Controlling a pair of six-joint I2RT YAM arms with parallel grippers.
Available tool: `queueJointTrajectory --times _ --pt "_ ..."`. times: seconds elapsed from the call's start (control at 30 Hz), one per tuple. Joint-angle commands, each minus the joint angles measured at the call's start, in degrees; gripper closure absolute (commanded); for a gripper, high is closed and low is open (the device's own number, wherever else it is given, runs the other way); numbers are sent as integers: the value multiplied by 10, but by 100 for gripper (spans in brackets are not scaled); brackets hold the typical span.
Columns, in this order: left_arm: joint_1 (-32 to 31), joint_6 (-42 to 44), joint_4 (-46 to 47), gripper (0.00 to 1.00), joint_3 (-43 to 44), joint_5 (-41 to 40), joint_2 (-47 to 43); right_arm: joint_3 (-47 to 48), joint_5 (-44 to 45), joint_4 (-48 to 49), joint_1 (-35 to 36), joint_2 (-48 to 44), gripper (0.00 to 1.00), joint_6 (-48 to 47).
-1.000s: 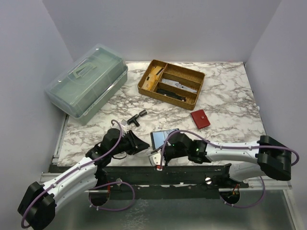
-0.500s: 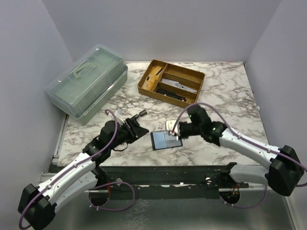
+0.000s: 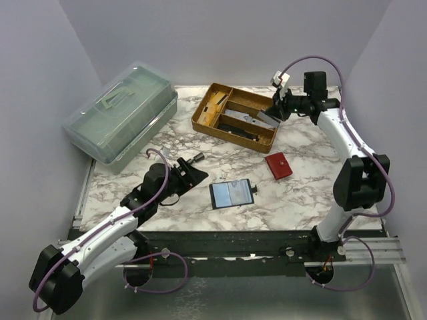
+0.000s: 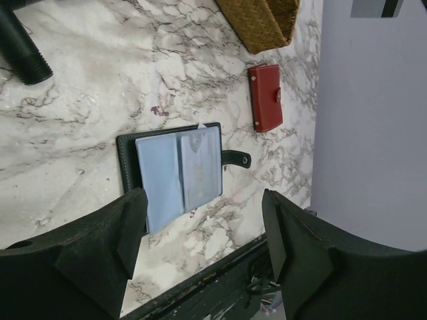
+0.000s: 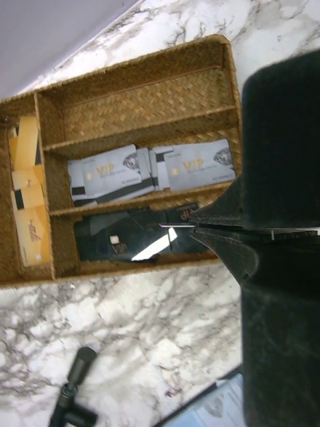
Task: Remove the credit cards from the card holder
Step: Place the credit card in the storage box.
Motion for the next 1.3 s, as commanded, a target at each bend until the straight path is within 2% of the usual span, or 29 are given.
queueJointTrajectory --times 0.0,0.27,0.53,0.73,0.97,1.13,1.27 --pt "12 26 27 24 20 13 27 110 -28 -50 -14 96 100 35" --pt "16 29 26 24 5 24 19 319 -38 -94 -16 281 100 9" --pt "18 13 23 24 -17 25 -7 430 -76 -84 -15 389 100 28" --pt "18 4 25 24 -17 25 1 436 -100 -82 1 426 99 33" --pt "19 0 30 24 -13 31 17 489 -90 -95 29 478 98 28" --pt "18 -4 29 24 -10 37 13 473 17 -44 56 469 99 18" --pt "18 -14 25 24 -17 35 -2 410 99 25 73 429 99 -14"
